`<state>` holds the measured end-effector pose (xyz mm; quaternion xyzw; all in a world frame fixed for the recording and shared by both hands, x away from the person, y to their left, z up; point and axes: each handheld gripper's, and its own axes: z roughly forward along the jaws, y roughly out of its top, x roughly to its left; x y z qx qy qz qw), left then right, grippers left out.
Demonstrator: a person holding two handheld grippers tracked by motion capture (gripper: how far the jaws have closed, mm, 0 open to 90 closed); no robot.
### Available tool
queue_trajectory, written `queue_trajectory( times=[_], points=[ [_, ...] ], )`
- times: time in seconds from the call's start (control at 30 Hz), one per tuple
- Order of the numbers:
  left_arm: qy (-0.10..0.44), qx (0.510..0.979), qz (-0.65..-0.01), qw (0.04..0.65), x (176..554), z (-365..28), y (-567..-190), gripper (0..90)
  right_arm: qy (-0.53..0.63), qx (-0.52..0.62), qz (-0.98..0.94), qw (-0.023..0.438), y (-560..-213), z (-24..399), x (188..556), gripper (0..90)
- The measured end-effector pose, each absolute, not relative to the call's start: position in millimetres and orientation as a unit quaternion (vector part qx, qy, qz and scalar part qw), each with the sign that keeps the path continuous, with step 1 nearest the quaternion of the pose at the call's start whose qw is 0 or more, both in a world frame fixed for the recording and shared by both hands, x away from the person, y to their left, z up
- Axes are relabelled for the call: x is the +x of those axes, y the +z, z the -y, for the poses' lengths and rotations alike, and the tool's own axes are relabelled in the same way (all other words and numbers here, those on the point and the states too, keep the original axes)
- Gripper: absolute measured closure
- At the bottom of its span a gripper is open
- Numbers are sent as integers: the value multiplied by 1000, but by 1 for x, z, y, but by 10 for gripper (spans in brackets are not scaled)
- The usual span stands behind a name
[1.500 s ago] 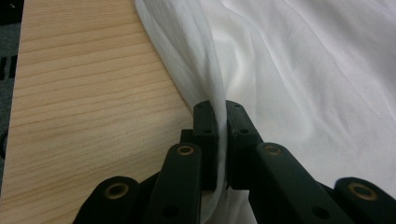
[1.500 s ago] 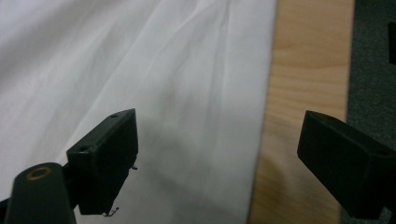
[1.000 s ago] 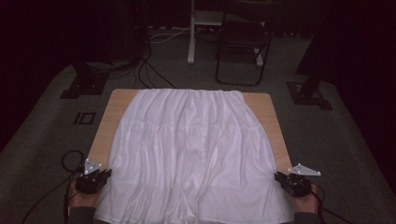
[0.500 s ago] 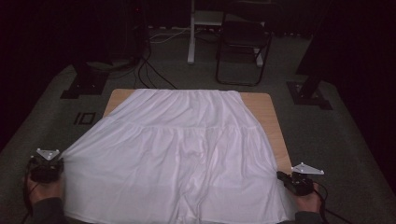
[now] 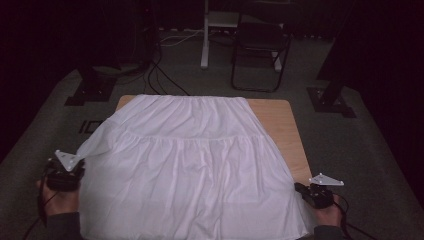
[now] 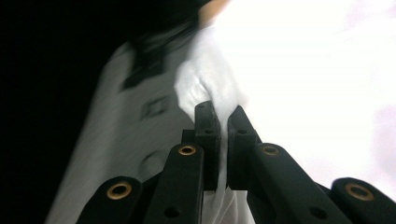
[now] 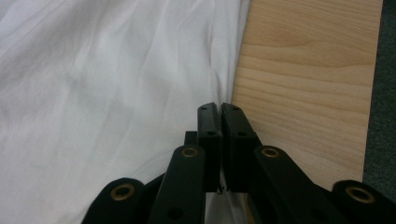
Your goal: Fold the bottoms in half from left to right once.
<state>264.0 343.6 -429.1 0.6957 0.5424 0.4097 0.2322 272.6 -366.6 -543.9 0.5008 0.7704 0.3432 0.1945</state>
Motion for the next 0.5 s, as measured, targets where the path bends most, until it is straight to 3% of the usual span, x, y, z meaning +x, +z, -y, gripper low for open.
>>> queue_trajectory(
  times=[0.17, 0.2, 0.23, 0.33, 0.5],
  points=[
    [346, 750, -454, 333, 264, -280, -408, 863, 345, 501, -769, 195, -544, 367, 274, 863],
    [321, 763, -420, 372, 266, -250, -399, 863, 347, 501, -769, 193, -545, 367, 274, 862],
    [321, 763, -420, 372, 266, -250, -399, 863, 347, 501, -769, 193, -545, 367, 274, 862],
    [295, 781, -344, 431, 262, -193, -383, 864, 348, 501, -768, 193, -545, 367, 274, 863],
    [172, 832, -222, 478, 269, -86, -389, 864, 344, 503, -768, 196, -544, 365, 275, 863]
  ],
)
